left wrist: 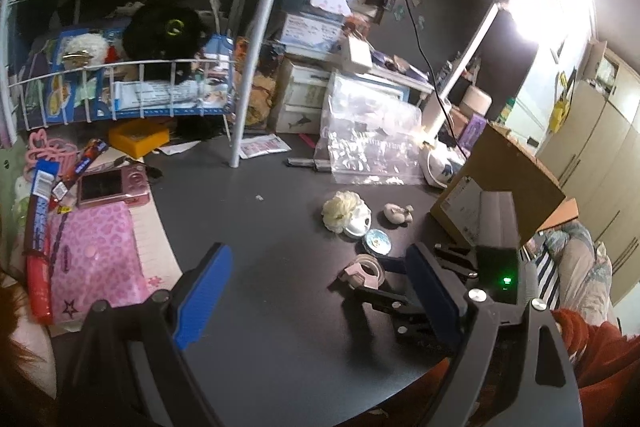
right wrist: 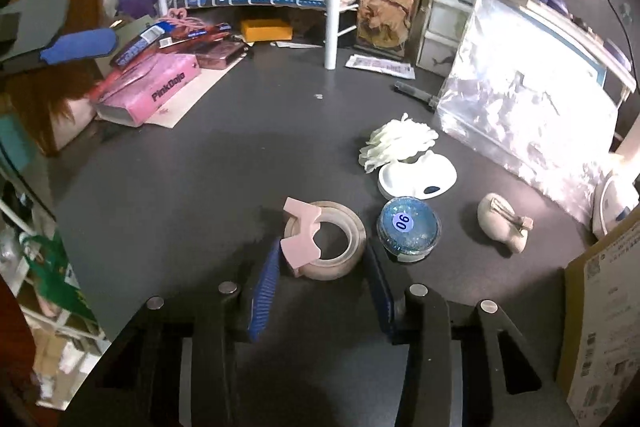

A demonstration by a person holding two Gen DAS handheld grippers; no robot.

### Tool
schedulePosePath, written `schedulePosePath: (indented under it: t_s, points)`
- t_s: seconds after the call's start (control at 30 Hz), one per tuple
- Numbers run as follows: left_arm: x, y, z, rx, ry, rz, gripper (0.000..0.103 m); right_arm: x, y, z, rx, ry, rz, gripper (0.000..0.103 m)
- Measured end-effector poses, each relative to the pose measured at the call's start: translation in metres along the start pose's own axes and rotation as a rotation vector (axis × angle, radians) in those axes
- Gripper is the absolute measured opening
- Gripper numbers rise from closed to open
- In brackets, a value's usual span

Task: Organize objects
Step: 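Move the right gripper to the pink tape dispenser roll and grasp it, then carry the tape roll with the right gripper and release it into the box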

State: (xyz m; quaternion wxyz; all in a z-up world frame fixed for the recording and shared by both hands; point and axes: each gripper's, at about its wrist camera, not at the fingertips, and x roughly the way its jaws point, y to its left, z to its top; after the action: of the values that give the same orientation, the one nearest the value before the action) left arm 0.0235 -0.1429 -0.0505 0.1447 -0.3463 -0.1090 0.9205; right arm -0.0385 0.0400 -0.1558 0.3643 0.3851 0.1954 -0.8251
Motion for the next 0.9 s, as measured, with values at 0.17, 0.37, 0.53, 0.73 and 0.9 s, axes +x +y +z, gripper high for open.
schedulePosePath:
  t_s: [0.17,0.37,0.53,0.73,0.9]
  points:
    - [0.017,-0.024,0.006,0.044,0.056,-0.057,0.086,-0.032,0.002,0.006,-0.015,-0.056,0.075,0.038]
    - [0.025,-0.076,0.030,0.074,0.055,-0.204,0.074,-0.109,-0.002,0.026,-0.080,-0.208,0.100,0.038]
    - [0.027,-0.132,0.053,0.156,0.035,-0.289,0.054,-0.161,-0.020,0.022,-0.133,-0.312,0.034,0.038]
    - [0.059,-0.203,0.083,0.265,0.058,-0.287,0.037,-0.196,-0.082,0.002,-0.080,-0.328,-0.039,0.038]
    - [0.099,-0.255,0.105,0.316,0.112,-0.335,0.036,-0.216,-0.135,-0.014,-0.013,-0.311,-0.096,0.038]
